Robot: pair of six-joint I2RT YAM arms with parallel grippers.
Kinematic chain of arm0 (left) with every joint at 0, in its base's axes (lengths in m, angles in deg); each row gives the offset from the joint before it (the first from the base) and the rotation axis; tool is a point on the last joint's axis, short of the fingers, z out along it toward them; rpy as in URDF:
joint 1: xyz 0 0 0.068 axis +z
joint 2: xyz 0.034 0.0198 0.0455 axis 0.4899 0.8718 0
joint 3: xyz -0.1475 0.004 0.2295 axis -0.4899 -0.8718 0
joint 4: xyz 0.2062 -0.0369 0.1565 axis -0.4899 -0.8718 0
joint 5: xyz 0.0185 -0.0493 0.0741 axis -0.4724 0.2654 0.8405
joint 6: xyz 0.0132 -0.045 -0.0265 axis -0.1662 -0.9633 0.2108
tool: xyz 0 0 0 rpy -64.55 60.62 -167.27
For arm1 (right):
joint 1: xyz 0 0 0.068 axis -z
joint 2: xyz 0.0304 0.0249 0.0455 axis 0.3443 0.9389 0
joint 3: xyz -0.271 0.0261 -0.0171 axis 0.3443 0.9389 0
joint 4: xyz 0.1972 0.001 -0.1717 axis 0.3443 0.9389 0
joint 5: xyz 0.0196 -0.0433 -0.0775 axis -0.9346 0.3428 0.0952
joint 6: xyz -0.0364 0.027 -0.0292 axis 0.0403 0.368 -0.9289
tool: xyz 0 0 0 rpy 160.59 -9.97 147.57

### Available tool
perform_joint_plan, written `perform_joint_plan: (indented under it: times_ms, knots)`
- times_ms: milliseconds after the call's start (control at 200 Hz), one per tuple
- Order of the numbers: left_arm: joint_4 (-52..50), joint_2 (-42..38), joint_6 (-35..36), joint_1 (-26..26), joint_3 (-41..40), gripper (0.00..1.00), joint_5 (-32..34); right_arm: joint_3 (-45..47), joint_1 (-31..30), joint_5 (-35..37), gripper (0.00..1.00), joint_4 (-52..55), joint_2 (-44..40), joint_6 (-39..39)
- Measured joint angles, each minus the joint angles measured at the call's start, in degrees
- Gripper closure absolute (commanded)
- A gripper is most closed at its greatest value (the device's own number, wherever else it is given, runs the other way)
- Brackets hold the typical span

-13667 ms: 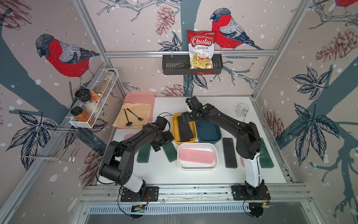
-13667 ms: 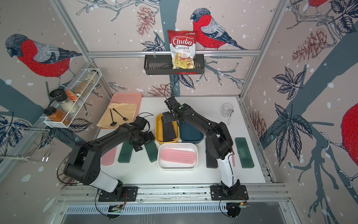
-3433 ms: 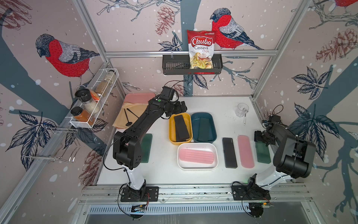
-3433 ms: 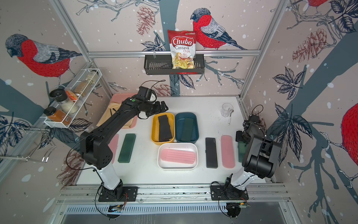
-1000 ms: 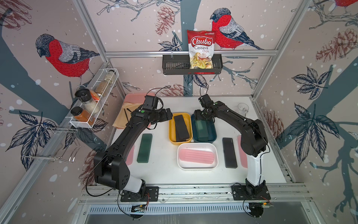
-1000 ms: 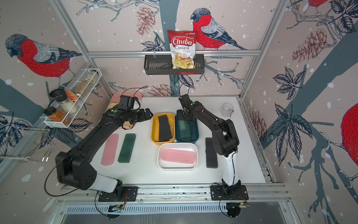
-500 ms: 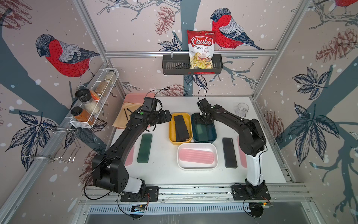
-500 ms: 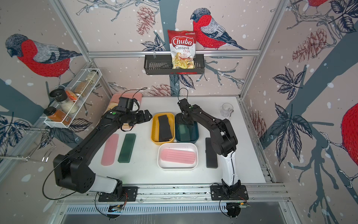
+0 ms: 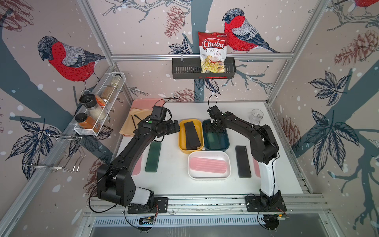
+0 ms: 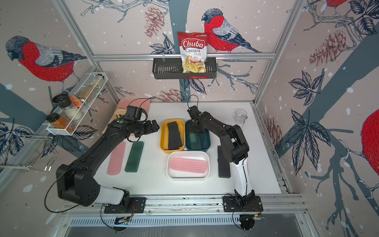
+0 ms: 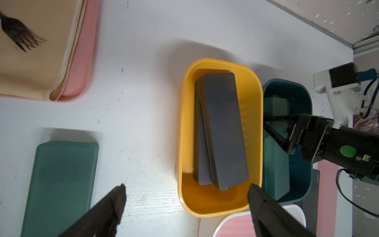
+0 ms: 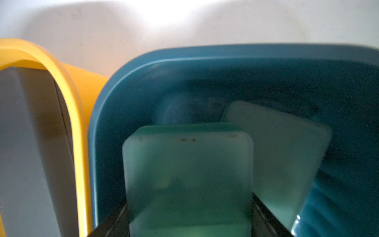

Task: Place the pencil cases by color into the storage box
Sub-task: Place the pencil case at the storage box.

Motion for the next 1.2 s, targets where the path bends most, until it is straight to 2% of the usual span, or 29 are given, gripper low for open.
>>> perform_joint_plan:
  times_ms: [280, 470, 810, 1196]
  knots:
    - [-3.19, 0.13, -0.02, 0.07, -0.42, 0.03, 2.84, -0.22, 0.0, 0.13, 0.21, -1.25, 0.52, -0.02]
    - [-6.05, 0.79, -0.02, 0.72, -0.83, 0.03, 4.74, -0.35, 0.07, 0.26, 0.15, -1.95, 0.83, -0.24]
    - [-8.81, 2.27, 0.15, 4.15, -1.95, 0.03, 5.79, -1.57, 0.39, 0.72, 0.12, -0.92, 0.85, -1.27]
    - [-9.49, 5.95, 3.56, 9.42, -4.39, 0.03, 5.68, -1.99, 1.16, 1.11, 0.1, 0.68, -1.99, -2.38]
